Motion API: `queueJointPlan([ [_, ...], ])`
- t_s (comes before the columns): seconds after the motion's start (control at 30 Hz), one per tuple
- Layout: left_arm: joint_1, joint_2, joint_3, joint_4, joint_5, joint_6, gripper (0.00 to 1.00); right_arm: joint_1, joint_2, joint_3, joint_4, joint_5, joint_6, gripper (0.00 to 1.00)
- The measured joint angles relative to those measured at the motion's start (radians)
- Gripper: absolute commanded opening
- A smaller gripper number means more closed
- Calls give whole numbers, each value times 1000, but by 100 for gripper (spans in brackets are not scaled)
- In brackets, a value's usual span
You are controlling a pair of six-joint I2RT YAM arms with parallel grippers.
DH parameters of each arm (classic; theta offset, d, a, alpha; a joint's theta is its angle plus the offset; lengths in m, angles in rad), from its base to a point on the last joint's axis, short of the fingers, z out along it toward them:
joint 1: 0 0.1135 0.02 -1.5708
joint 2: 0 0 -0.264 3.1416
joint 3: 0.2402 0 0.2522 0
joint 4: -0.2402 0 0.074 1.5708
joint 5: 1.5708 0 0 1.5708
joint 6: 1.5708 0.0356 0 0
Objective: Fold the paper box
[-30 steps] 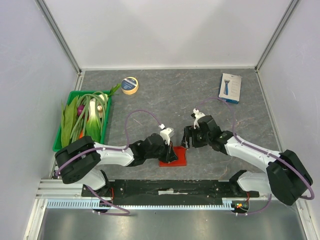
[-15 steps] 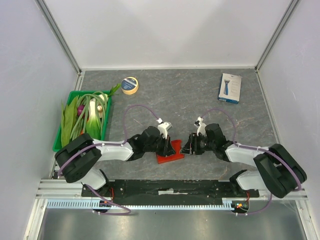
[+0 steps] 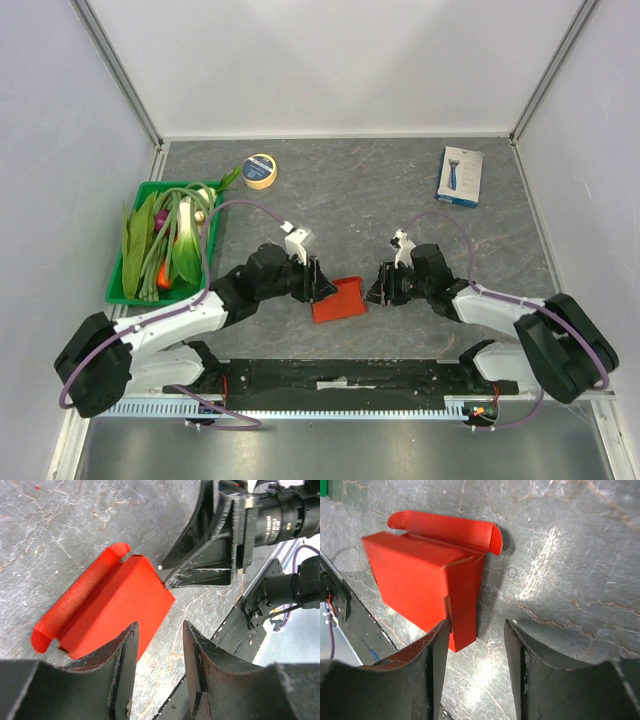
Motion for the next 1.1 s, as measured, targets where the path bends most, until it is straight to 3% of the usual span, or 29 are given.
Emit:
queueJointPlan([
  [0.13,28,-64,-5,-58,0,-16,51,-1,-85,12,-58,14,-22,67],
  [0.3,75,-246,-114,-85,4,-102,61,8,-72,41,-26,-40,-24,70],
  [0.4,111,-375,-195,-111,8,-164,70,18,-19,53,-11,-48,-31,66],
  [0.5,124,-432,-238,-118,19,-211,82,26,38,60,-11,-42,-41,55],
  [0.57,129,-446,-263,-119,25,-247,84,26,75,69,-11,-32,-45,47],
  [0.83,162,-362,-364,-51,25,-389,87,53,133,143,-35,61,-61,32],
  [1.1,188,-71,-348,170,45,-474,87,56,143,134,8,96,-38,20],
])
